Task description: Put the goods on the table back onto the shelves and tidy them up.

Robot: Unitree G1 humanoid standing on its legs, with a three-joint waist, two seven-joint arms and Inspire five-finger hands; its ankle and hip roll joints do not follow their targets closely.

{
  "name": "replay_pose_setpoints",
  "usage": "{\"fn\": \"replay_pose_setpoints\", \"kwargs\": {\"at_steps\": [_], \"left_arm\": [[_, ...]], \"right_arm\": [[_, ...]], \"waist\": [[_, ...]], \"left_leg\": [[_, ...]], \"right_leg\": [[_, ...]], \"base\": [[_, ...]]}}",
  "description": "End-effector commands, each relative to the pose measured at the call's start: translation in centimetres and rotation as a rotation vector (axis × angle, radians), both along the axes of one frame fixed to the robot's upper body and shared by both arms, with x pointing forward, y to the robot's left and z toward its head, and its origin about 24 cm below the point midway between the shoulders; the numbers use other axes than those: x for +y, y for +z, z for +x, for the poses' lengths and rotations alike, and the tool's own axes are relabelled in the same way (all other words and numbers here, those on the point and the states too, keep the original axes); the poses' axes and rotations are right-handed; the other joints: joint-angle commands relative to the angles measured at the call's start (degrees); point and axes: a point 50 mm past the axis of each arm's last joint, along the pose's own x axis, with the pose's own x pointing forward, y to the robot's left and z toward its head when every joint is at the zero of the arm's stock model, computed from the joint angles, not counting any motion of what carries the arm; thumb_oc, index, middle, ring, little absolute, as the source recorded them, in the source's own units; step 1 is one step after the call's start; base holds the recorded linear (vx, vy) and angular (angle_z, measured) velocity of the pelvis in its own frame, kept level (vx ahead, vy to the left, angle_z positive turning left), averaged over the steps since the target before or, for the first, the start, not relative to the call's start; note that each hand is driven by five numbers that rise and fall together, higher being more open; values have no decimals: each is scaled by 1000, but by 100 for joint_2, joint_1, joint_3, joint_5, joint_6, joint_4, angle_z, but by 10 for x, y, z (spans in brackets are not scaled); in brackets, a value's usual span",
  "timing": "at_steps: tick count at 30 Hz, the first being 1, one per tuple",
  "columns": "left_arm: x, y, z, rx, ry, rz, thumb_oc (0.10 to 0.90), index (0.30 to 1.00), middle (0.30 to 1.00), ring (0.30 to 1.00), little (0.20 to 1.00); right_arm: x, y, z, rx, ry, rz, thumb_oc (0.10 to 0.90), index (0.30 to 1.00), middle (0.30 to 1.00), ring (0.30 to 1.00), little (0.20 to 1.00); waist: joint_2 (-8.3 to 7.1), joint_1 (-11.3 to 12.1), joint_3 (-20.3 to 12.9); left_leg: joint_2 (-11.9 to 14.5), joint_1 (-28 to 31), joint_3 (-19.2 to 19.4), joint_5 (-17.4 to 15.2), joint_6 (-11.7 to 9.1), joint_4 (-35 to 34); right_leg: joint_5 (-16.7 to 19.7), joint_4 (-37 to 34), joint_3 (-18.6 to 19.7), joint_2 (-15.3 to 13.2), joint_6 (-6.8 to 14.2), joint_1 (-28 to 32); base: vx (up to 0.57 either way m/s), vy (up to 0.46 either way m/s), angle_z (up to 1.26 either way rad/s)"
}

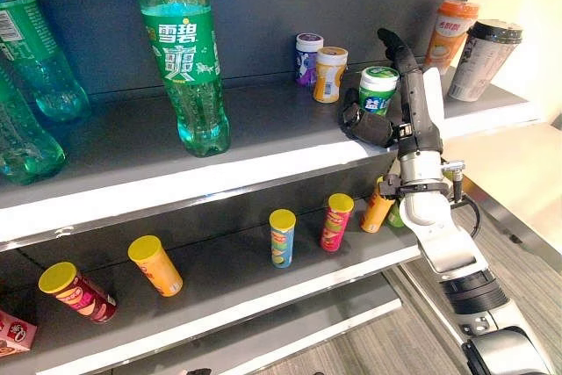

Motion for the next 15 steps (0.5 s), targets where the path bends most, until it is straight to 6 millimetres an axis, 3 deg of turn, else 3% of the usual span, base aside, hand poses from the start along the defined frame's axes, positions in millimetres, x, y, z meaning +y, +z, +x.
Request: {"fn": "replay_pose_setpoints", "kwargs": {"at_steps": [1, 15], "left_arm": [[-11, -4, -7, 36, -76, -10, 800, 900, 900, 900, 900], [-14, -4, -6, 28, -63, -18, 800, 900, 900, 900, 900]], "right_arm": [[22, -1, 0, 10, 99, -28, 800, 900, 900, 900, 900], [32, -16, -24, 17, 182, -26, 800, 900, 900, 900, 900]], "waist": [[51, 297, 246], [98, 233, 248]], "left_leg": [[7, 81, 9, -363, -21, 53], [17, 88, -4, -372, -18, 53]], "right_leg": [[-300, 159, 110, -532, 526, 91], [-339, 168, 65, -524, 522, 111]], "base": [[0, 0, 0], [0, 0, 0]]}}
